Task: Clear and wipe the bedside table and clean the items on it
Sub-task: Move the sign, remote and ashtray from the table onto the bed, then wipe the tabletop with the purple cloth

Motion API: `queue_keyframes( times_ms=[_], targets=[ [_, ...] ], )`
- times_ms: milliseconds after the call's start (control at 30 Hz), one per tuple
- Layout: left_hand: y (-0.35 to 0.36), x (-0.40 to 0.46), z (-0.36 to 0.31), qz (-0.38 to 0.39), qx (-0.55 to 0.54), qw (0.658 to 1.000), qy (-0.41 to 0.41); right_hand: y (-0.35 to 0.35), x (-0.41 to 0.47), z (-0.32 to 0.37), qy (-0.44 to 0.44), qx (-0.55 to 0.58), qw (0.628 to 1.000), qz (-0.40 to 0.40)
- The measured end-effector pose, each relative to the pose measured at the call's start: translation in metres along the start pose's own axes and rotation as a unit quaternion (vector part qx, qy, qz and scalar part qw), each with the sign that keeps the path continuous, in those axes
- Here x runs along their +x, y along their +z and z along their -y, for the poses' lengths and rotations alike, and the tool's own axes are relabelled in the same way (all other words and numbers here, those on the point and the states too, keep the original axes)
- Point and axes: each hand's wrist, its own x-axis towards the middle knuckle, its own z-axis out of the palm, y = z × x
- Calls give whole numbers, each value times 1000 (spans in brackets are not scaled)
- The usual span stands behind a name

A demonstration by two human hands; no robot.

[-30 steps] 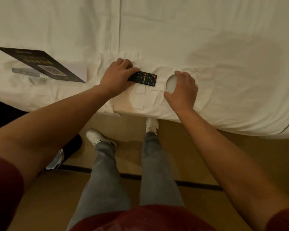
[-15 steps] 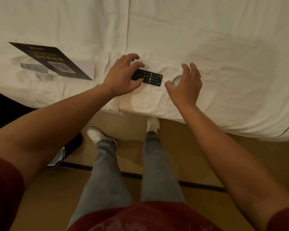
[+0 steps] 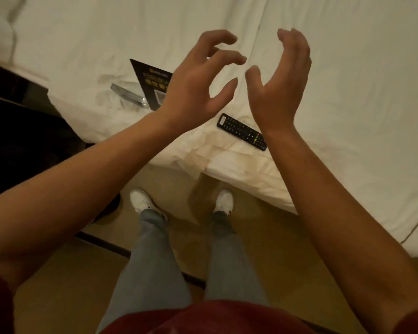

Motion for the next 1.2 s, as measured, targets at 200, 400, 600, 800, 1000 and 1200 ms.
queue_keyframes(
  times_ms=[200, 400, 600, 800, 1000, 1200],
  targets=[
    [-109, -37, 55, -59, 93, 993, -51, 52, -15, 104, -76, 7, 996, 39],
    [-220, -113, 133, -96, 159, 973, -139, 142, -58, 218, -145, 28, 980, 134],
    [-327, -197, 196, -134, 210, 937, -243, 229, -106, 319, -204, 54, 957, 198],
    [-414, -279, 244, -154, 243, 908, -305, 302, -149, 403, -262, 53, 933, 243],
    [-469, -331, 271, -185, 282, 864, -375, 350, -178, 470, -314, 77, 899, 295],
    [-492, -369, 285, -237, 271, 826, -434, 394, -182, 506, -340, 56, 871, 350]
  ],
)
